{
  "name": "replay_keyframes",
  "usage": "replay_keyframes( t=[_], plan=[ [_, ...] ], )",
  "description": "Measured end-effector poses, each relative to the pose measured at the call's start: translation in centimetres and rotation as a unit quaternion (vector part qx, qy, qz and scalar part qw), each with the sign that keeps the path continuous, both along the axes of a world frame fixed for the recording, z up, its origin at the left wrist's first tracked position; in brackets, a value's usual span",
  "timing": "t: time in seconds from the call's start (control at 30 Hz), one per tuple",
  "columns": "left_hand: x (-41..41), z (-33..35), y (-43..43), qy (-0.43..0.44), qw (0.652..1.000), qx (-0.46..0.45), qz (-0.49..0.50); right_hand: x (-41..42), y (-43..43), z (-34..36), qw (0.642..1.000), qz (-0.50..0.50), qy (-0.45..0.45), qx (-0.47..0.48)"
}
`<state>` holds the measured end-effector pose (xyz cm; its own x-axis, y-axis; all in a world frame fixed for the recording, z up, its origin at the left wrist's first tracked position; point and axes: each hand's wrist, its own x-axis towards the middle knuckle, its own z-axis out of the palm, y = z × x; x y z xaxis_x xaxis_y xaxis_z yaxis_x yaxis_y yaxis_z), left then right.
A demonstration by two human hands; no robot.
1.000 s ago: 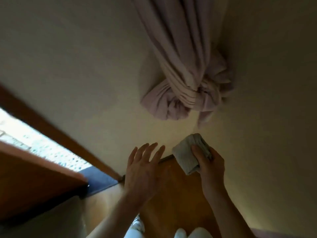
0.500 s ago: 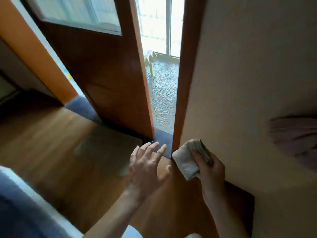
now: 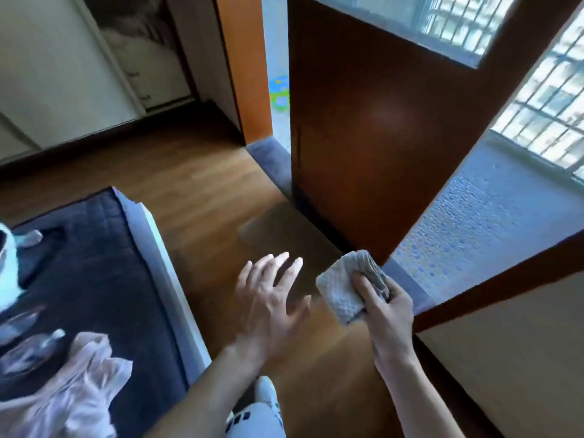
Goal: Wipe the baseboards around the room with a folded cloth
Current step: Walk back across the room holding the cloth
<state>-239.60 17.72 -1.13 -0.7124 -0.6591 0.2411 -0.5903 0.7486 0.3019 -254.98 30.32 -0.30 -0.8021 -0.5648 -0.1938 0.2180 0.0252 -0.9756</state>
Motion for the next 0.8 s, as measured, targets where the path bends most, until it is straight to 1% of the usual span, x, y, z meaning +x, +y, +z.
replay_keyframes(
  t=[0.2, 0.47, 0.57, 0.8],
  plan=[
    [3.8, -0.5, -9.4, -0.017, 0.999, -0.013, 0.035, 2.7, -11.4, -0.4, 0.999, 0.038, 0.011, 0.001],
    [6.6, -1.6, -18.1, -0.024, 0.995, -0.006, 0.096, 4.7, -21.2, -1.9, 0.995, 0.098, -0.027, 0.024],
    [6.8, -2.1, -21.3, -0.022, 0.992, 0.0, 0.122, 4.4, -25.4, -2.0, 0.99, 0.129, -0.046, 0.024],
    [4.1, -2.4, -31.8, -0.023, 0.981, 0.017, 0.192, 0.4, -38.7, -2.4, 0.978, 0.205, -0.027, 0.02]
  ],
)
